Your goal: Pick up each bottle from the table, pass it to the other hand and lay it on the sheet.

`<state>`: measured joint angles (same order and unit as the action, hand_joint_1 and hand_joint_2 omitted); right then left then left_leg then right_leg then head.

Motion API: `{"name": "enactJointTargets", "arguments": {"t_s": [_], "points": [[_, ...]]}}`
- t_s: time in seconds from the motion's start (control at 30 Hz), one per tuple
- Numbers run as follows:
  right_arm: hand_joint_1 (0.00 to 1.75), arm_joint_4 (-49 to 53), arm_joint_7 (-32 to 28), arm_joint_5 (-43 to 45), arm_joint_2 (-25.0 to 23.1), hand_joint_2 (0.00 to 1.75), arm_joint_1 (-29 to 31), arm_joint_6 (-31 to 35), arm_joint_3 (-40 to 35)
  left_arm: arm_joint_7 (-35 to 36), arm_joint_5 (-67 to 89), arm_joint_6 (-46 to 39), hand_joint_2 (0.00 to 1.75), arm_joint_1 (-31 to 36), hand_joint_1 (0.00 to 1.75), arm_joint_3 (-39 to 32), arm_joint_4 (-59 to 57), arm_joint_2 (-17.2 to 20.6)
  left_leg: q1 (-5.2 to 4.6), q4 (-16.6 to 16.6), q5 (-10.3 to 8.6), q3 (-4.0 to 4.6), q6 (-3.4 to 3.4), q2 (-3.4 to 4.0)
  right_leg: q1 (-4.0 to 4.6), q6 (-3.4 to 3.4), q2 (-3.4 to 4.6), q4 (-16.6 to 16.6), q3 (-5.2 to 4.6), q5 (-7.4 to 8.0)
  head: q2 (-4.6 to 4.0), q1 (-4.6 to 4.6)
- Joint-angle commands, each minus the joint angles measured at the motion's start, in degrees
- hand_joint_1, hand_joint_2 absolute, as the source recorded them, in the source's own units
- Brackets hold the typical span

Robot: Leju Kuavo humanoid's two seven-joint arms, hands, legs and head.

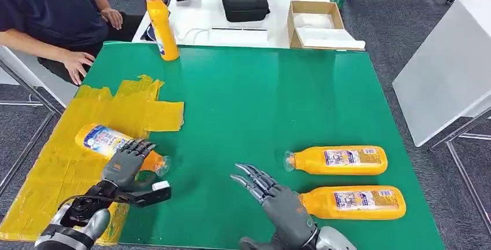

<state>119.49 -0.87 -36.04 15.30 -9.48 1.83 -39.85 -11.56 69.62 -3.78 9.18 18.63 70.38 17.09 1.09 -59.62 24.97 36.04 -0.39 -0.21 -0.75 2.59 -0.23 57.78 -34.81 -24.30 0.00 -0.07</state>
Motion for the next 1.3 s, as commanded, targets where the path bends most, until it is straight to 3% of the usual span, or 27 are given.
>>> {"name": "enactJointTargets", "arguments": {"t_s": [0.03,0.1,0.2,0.27,0.33,0.37,0.4,0.47,0.5,0.6,0.7,0.87,0.9,1.07,1.13,1.3], "points": [[0.00,2.89,-0.49,-1.16,4.40,0.00,-4.11,2.16,2.57,-1.79,-3.64,2.88,0.00,-4.56,0.00,-3.14,1.35,2.23,-0.01,0.04,0.02,-0.11,0.05,0.13,0.00,-0.05,0.12,-0.05,0.05,0.02,0.00,0.02],[0.00,3.62,-0.30,-1.88,5.35,0.00,-5.25,3.95,2.78,-2.73,-5.69,2.98,0.00,-5.74,0.00,-4.18,3.39,2.51,-0.03,0.07,0.02,-0.16,0.07,0.14,0.00,-0.08,0.13,-0.07,0.10,0.02,0.00,0.02],[0.00,6.44,1.90,-3.75,8.82,0.00,-10.42,13.21,-0.87,-7.18,-14.77,3.97,0.00,-12.29,0.00,-10.15,13.59,2.98,-0.03,0.04,0.07,-0.15,0.07,0.21,-0.01,-0.07,0.19,-0.03,0.08,-0.02,0.00,0.00],[0.00,7.16,6.32,-6.67,12.42,0.00,-9.74,19.39,-7.19,-10.09,-19.18,4.34,0.00,-15.24,0.00,-14.43,19.31,0.67,-0.02,0.03,0.13,-0.17,0.07,0.23,0.00,-0.09,0.22,-0.03,0.10,-0.07,0.00,0.00],[0.00,7.61,12.44,-11.21,17.16,0.00,-8.25,25.40,-13.86,-14.43,-27.49,5.98,0.00,-17.58,0.00,-19.51,26.02,-4.99,-0.01,-0.01,0.17,-0.15,0.10,0.32,0.01,-0.07,0.29,-0.04,0.05,-0.07,0.00,0.04],[0.00,7.70,15.62,-14.37,19.37,1.75,-7.82,27.36,-16.26,-15.90,-31.26,6.89,0.00,-18.55,0.00,-21.29,28.90,-7.52,-0.02,-0.03,0.12,-0.04,0.09,0.19,-0.01,-0.03,0.17,-0.01,-0.03,-0.06,0.00,0.02],[0.00,8.00,19.20,-18.26,22.34,1.75,-7.45,30.32,-19.37,-17.22,-37.10,8.85,0.00,-19.70,0.00,-23.51,32.65,-10.59,-0.05,-0.02,0.15,-0.09,0.13,0.19,-0.02,-0.03,0.17,-0.03,0.02,-0.08,0.00,0.00],[0.00,8.80,25.25,-24.50,25.90,1.75,-7.67,35.84,-23.18,-17.98,-44.89,12.49,0.00,-21.75,0.00,-25.58,38.12,-13.18,-0.03,-0.07,0.10,0.14,0.11,0.10,-0.03,0.00,0.08,-0.02,-0.22,-0.05,0.00,0.00],[0.00,9.99,31.66,-30.03,28.00,1.75,-7.44,38.17,-26.22,-18.55,-52.69,17.05,0.00,-23.44,0.00,-27.19,41.35,-14.95,-0.05,-0.08,0.08,0.23,0.10,0.07,-0.07,0.02,0.03,-0.01,-0.30,-0.06,0.00,0.00],[0.00,14.27,39.97,-38.69,30.27,1.75,-9.74,38.17,-28.23,-19.55,-63.11,24.40,0.00,-27.09,0.00,-29.40,46.88,-16.68,-0.10,-0.14,0.24,0.16,0.16,0.20,-0.10,-0.02,0.17,0.02,-0.23,-0.16,0.00,0.02],[0.00,15.16,40.87,-40.05,30.97,1.75,-10.60,38.17,-28.12,-20.00,-64.20,25.37,0.00,-28.29,0.00,-30.01,47.79,-16.84,-0.28,-0.09,0.26,0.13,0.16,0.15,-0.21,-0.03,0.12,0.01,-0.24,-0.16,0.00,0.00],[0.00,16.21,40.87,-43.66,33.84,1.75,-25.51,38.17,-16.35,-19.17,-74.20,36.27,0.00,-32.28,0.00,-31.91,50.44,-18.80,-0.29,-0.07,0.23,0.07,0.17,-0.05,-0.22,-0.06,-0.21,0.01,-0.30,-0.27,0.00,0.00],[0.00,16.18,40.87,-44.35,34.30,1.75,-28.20,38.17,-14.23,-19.31,-74.08,36.59,0.00,-32.93,0.00,-32.21,50.88,-19.09,-0.30,-0.12,0.24,0.13,0.18,-0.05,-0.23,-0.01,-0.21,0.05,-0.86,-0.28,0.00,0.00],[0.00,19.06,40.87,-47.38,34.95,1.75,-40.22,36.21,-3.06,-19.26,-74.74,37.79,0.00,-34.33,0.00,-34.06,51.70,-18.57,-0.32,-0.06,0.38,0.07,0.28,-0.09,-0.25,0.10,-0.25,0.00,-0.77,-0.42,0.00,0.07],[0.00,20.17,40.87,-42.98,35.93,1.75,-48.56,37.30,6.97,-17.63,-76.58,39.94,0.00,-34.07,0.00,-35.49,51.11,-17.81,-0.37,-0.08,0.40,0.14,0.29,-0.03,-0.30,0.12,-0.18,0.07,-0.91,-0.38,0.00,0.04],[0.00,19.67,40.87,-36.47,38.02,1.75,-51.64,38.17,13.21,-17.32,-75.85,40.75,0.00,-33.18,0.00,-34.70,50.08,-17.69,-0.37,0.00,0.45,0.11,0.40,0.08,-0.29,0.20,-0.03,-0.05,-0.69,-0.36,0.00,0.02]]}}
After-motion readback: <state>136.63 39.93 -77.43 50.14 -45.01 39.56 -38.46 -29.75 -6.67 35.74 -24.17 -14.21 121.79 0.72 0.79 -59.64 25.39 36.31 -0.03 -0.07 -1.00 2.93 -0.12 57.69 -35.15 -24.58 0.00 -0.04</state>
